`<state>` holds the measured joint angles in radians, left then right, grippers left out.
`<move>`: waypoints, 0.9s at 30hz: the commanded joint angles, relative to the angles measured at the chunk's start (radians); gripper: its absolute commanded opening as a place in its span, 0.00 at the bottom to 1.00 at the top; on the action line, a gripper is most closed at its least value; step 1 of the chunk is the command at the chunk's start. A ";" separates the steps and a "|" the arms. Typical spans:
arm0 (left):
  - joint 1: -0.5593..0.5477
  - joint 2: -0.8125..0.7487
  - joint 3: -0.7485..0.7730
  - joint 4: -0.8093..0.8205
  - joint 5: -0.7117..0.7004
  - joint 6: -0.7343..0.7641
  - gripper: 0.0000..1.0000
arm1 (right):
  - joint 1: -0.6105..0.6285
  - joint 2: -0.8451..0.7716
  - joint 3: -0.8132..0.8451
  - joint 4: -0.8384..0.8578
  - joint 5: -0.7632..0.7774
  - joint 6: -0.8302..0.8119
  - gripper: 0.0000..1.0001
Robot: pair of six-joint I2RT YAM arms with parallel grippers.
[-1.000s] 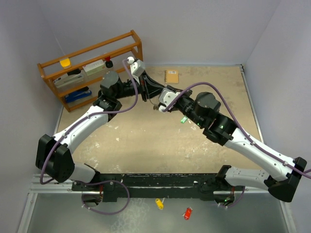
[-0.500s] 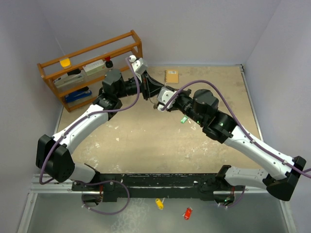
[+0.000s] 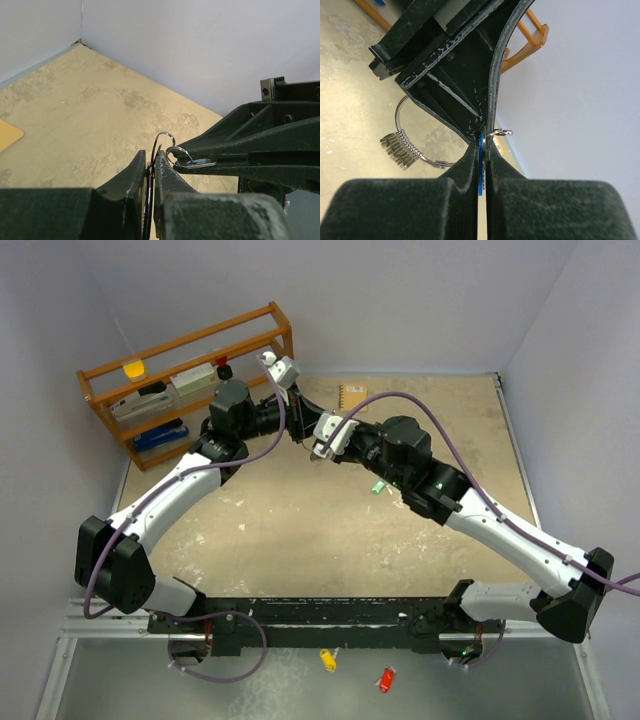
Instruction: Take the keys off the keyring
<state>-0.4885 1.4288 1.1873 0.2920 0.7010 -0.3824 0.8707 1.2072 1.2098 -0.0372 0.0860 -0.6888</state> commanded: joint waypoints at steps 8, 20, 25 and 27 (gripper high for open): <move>0.119 -0.083 0.005 0.255 -0.242 -0.075 0.00 | 0.039 0.012 -0.075 -0.198 -0.255 0.206 0.00; 0.141 -0.140 -0.052 0.321 -0.261 -0.135 0.00 | -0.017 -0.097 -0.262 -0.001 -0.157 0.299 0.00; 0.141 -0.161 -0.139 0.227 -0.304 -0.073 0.00 | -0.036 -0.182 -0.355 0.190 0.134 0.331 0.00; 0.140 -0.167 -0.175 0.176 -0.313 -0.052 0.00 | -0.057 -0.186 -0.351 0.196 0.205 0.366 0.00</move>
<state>-0.3439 1.2865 1.0683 0.5545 0.4351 -0.4992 0.8478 1.0508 0.8608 -0.0063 0.0605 -0.3943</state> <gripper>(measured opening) 0.039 0.022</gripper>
